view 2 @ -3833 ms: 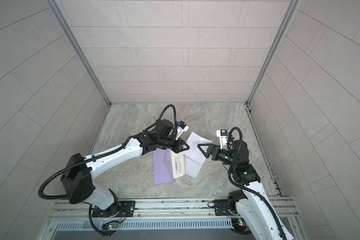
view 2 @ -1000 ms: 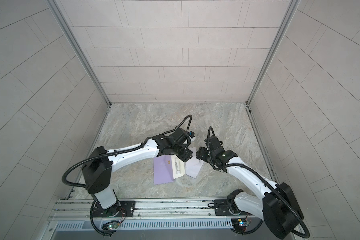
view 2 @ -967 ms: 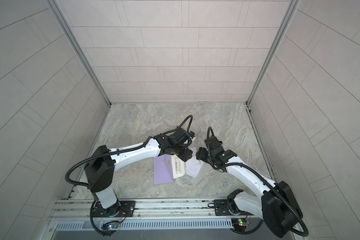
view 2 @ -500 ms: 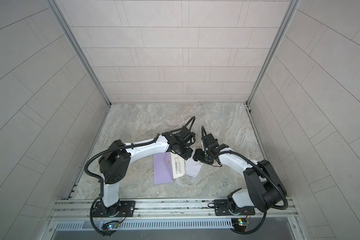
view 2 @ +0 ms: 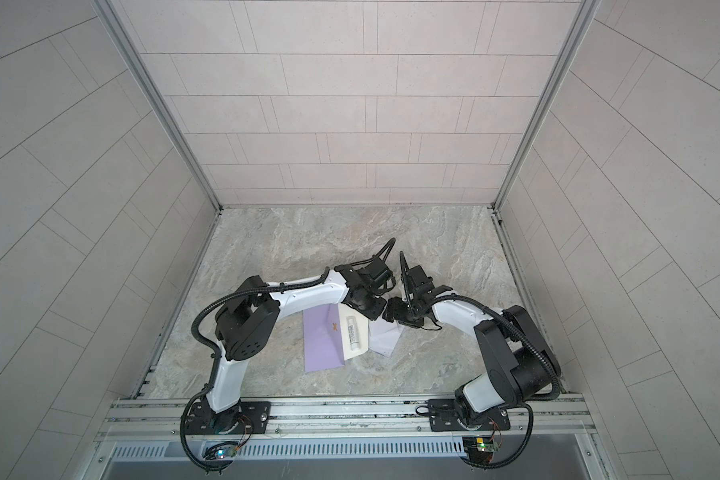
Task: Place the letter into the envelope and seal it
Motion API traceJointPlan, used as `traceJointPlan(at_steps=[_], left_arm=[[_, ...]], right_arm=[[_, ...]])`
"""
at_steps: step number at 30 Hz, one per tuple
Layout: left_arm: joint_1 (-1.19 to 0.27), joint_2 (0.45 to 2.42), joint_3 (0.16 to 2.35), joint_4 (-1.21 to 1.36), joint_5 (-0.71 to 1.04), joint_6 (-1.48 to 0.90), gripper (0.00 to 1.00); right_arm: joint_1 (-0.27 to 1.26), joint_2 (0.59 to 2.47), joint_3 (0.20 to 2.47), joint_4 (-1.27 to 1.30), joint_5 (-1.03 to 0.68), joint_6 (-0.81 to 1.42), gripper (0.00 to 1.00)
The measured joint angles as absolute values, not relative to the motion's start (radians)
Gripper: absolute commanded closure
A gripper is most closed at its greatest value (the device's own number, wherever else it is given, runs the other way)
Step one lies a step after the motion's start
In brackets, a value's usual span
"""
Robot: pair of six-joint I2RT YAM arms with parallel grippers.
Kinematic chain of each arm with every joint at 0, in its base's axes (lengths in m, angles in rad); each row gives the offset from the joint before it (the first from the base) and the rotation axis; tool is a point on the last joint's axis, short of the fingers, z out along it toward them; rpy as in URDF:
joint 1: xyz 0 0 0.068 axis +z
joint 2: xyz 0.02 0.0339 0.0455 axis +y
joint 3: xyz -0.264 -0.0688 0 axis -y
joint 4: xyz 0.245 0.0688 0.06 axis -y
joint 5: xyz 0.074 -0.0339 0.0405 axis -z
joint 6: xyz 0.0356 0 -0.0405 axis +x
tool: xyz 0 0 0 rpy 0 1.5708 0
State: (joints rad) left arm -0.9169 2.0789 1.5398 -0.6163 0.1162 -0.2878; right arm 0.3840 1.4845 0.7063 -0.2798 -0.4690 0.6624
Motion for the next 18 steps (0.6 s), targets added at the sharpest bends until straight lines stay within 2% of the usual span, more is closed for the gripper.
traceJointPlan(at_steps=[9,18], left_arm=[[-0.917,2.127,1.564,-0.647,0.117,-0.287,0.82],[-0.917,2.144,1.585,-0.662,0.130,-0.277,0.87]], right_arm=[[0.384,1.483,0.692,-0.249,-0.498,0.672,0.38],[0.384,1.483,0.666,-0.197,-0.532,0.707,0.47]])
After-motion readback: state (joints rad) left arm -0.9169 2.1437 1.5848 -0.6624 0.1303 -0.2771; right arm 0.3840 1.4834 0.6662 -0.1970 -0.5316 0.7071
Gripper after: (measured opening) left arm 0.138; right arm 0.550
